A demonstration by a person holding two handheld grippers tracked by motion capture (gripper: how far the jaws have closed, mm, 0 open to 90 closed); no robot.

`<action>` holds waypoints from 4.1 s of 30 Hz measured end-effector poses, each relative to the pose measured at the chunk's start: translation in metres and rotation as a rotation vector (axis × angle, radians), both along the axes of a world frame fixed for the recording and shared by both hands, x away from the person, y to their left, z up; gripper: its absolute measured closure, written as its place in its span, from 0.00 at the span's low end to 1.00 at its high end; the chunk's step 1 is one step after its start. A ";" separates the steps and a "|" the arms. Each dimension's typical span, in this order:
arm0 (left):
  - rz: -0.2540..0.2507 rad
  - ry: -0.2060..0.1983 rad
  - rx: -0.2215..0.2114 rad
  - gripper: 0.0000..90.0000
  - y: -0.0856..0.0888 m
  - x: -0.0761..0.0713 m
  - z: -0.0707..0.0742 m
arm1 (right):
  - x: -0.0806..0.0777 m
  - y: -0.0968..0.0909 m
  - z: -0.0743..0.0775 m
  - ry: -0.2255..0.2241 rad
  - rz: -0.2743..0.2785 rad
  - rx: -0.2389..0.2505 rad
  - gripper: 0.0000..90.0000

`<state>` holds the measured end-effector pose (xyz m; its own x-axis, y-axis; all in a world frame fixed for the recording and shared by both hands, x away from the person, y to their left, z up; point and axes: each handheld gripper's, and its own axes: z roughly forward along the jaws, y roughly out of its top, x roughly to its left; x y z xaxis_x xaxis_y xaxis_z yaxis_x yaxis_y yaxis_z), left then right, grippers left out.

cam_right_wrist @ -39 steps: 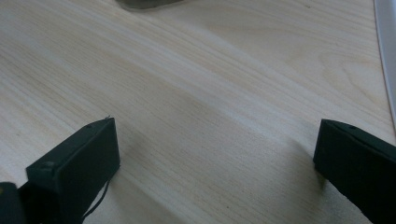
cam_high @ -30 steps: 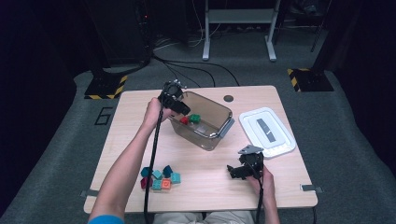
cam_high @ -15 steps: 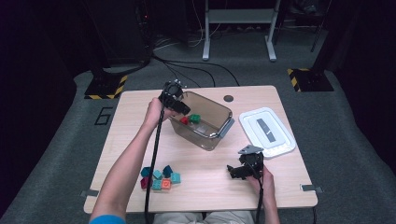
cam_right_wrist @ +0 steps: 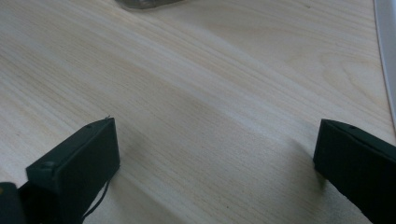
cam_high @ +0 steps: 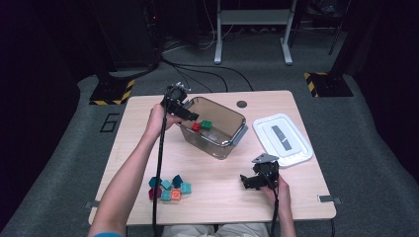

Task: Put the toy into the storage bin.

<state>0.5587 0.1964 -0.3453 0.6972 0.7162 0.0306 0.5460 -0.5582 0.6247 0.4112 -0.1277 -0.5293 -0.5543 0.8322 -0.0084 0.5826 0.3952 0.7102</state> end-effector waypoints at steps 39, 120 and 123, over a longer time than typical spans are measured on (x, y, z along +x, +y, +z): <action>-0.031 0.021 0.031 0.09 0.057 -0.095 -0.060 | 0.000 0.001 0.000 0.004 -0.011 0.006 0.00; -0.071 0.140 0.120 0.64 0.047 -0.126 -0.146 | 0.000 0.000 0.000 -0.001 -0.002 -0.002 0.00; -0.071 0.131 0.113 0.65 0.048 -0.125 -0.142 | 0.000 0.001 0.000 0.002 -0.010 0.005 0.00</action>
